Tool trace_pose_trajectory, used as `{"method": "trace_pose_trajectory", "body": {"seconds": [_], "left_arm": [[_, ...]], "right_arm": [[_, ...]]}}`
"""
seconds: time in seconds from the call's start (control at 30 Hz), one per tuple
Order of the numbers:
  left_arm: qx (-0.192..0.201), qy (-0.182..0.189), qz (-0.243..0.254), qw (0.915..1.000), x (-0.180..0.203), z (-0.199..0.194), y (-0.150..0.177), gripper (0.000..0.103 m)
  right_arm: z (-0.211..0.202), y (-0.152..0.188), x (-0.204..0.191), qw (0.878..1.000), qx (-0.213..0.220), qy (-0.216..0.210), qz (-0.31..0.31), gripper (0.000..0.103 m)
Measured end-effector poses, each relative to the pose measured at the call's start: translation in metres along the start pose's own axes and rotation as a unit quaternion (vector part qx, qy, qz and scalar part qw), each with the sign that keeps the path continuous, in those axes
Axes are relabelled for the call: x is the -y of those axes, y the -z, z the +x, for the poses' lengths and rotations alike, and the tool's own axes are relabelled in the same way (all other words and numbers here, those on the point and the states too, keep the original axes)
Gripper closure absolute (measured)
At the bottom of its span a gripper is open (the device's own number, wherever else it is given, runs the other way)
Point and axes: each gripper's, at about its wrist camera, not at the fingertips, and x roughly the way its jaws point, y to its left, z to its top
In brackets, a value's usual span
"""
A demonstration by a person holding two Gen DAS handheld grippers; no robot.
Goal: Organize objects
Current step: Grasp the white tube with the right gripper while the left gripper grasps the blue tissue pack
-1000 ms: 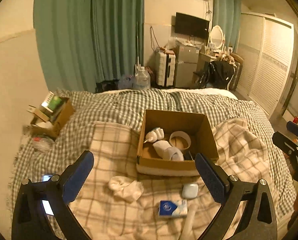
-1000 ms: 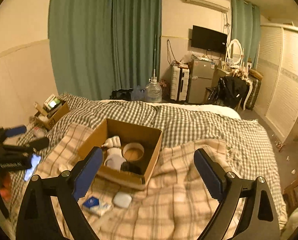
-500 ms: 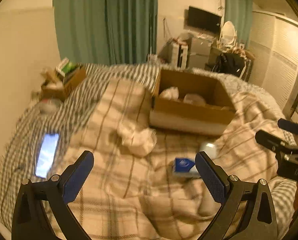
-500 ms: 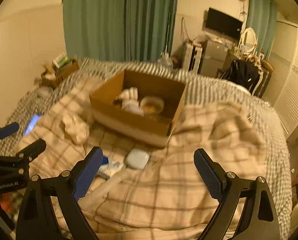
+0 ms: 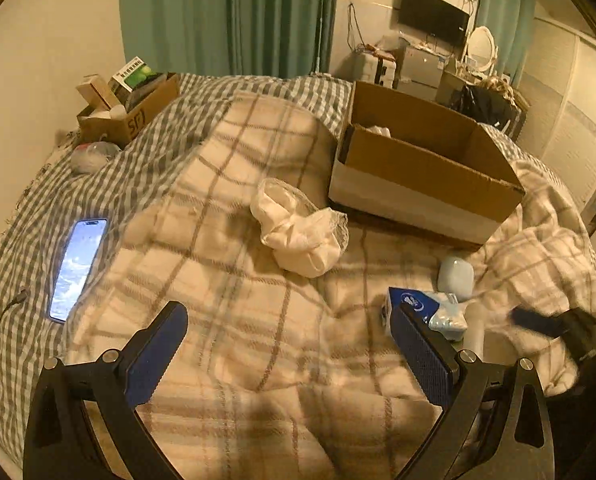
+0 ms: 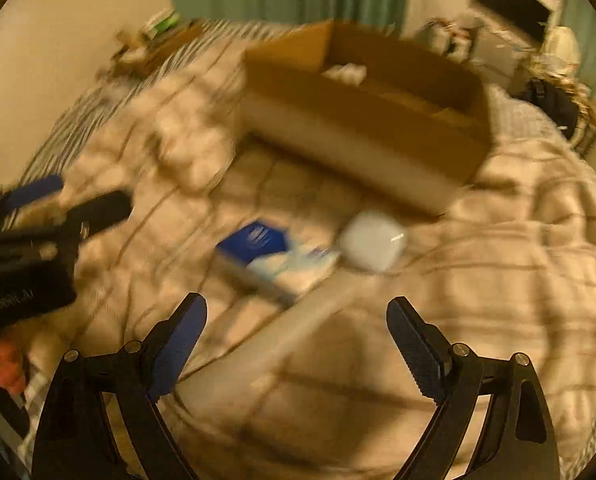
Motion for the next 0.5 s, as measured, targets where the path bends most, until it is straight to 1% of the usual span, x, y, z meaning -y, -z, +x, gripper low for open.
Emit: {"method": "trace_pose_trajectory", "body": {"seconds": [0.03, 0.1, 0.13, 0.17, 0.2, 0.23, 0.27, 0.33, 0.43, 0.5], "left_arm": [[0.0, -0.001, 0.002, 1.0, 0.001, 0.0, 0.0, 0.0], [0.0, -0.002, 0.006, 1.0, 0.003, 0.001, 0.001, 0.0], [-0.001, 0.0, 0.007, 1.0, 0.003, 0.001, 0.002, 0.0], [-0.001, -0.002, 0.01, 1.0, 0.004, 0.001, 0.002, 0.0], [-0.001, -0.005, 0.012, 0.9999, 0.005, 0.002, 0.003, 0.0], [0.0, -0.008, 0.014, 0.9999, 0.005, 0.001, 0.003, 0.0], [0.002, -0.009, 0.016, 0.9998, 0.006, 0.0, 0.003, 0.0], [0.009, -0.013, 0.023, 0.9996, 0.008, -0.003, 0.004, 0.0], [0.021, -0.019, 0.034, 0.999, 0.013, -0.011, 0.006, 0.0], [0.029, -0.019, 0.045, 0.9984, 0.019, -0.016, 0.006, 0.0]], "right_arm": [[0.01, 0.003, -0.003, 1.0, -0.013, -0.004, -0.006, 0.021], [0.026, 0.011, -0.005, 0.999, -0.037, 0.001, -0.007, 0.023], [0.027, 0.014, -0.005, 0.999, -0.036, 0.003, -0.01, 0.027], [0.025, 0.014, -0.006, 0.999, -0.031, 0.003, -0.013, 0.04], [0.019, 0.015, -0.006, 1.0, -0.024, -0.004, -0.014, 0.049], [0.015, 0.015, -0.005, 1.0, -0.019, -0.006, -0.012, 0.061], [0.01, 0.016, -0.002, 1.0, -0.011, -0.007, -0.006, 0.075], [-0.001, 0.018, 0.004, 1.0, 0.003, -0.015, 0.006, 0.088], [-0.02, 0.017, 0.024, 0.997, 0.024, -0.059, 0.041, 0.09], [-0.035, 0.013, 0.036, 0.996, 0.038, -0.057, 0.053, 0.09]]}}
